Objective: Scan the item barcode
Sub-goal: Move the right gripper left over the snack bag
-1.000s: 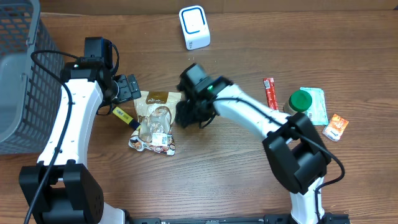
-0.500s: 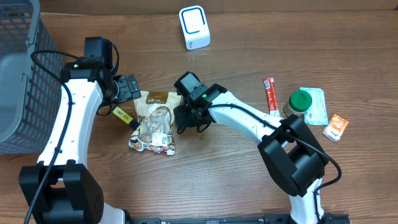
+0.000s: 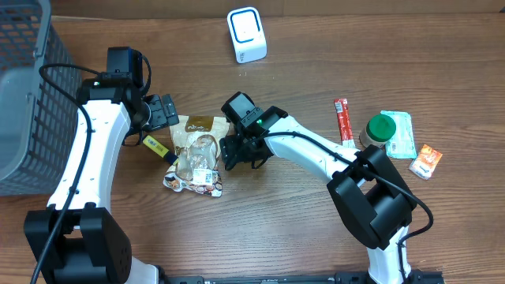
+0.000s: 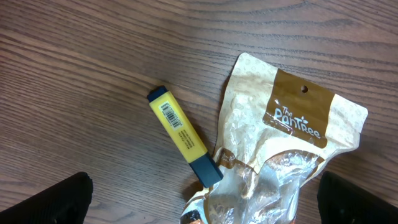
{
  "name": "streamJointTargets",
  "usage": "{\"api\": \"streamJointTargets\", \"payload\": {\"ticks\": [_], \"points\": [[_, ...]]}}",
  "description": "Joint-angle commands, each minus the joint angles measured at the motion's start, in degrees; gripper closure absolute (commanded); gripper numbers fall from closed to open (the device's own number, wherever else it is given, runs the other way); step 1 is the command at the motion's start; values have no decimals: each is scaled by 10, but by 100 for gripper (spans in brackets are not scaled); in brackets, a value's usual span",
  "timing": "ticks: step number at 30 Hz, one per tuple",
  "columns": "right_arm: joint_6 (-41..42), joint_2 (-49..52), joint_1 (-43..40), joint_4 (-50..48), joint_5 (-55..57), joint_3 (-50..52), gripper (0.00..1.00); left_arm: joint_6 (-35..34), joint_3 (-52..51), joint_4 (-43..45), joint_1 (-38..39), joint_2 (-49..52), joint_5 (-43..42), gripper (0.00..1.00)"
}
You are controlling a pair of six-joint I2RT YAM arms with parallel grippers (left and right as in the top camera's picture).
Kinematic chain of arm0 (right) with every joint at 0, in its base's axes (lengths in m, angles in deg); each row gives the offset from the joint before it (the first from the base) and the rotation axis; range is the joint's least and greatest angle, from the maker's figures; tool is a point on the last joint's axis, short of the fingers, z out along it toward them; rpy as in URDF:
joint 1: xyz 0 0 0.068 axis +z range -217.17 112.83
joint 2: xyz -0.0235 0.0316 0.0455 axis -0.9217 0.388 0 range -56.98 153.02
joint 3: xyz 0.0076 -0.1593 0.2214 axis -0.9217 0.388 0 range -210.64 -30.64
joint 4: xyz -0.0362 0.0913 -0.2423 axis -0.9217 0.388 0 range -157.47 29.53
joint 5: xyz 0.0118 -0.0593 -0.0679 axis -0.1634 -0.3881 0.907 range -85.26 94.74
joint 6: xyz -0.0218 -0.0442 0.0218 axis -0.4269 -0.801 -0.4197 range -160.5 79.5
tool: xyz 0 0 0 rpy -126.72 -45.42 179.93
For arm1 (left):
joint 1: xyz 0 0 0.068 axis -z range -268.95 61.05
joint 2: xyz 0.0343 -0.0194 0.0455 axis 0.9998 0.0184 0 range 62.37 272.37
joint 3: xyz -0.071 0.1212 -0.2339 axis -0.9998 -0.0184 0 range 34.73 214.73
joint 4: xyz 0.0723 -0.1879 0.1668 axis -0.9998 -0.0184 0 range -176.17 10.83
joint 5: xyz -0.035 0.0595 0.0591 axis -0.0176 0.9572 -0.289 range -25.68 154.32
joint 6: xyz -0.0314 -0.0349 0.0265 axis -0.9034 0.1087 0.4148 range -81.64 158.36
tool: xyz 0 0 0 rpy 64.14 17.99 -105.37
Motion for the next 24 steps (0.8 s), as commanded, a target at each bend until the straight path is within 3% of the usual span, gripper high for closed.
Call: {"api": "streamJointTargets", "payload": {"ticks": [1,24], "points": [[2,4,-3,-6,6,2,27,13,7,0,-2,-7,3,0],[-1,4,-3,-6,6,2,25,13,7,0,-2,-7,3,0]]}}
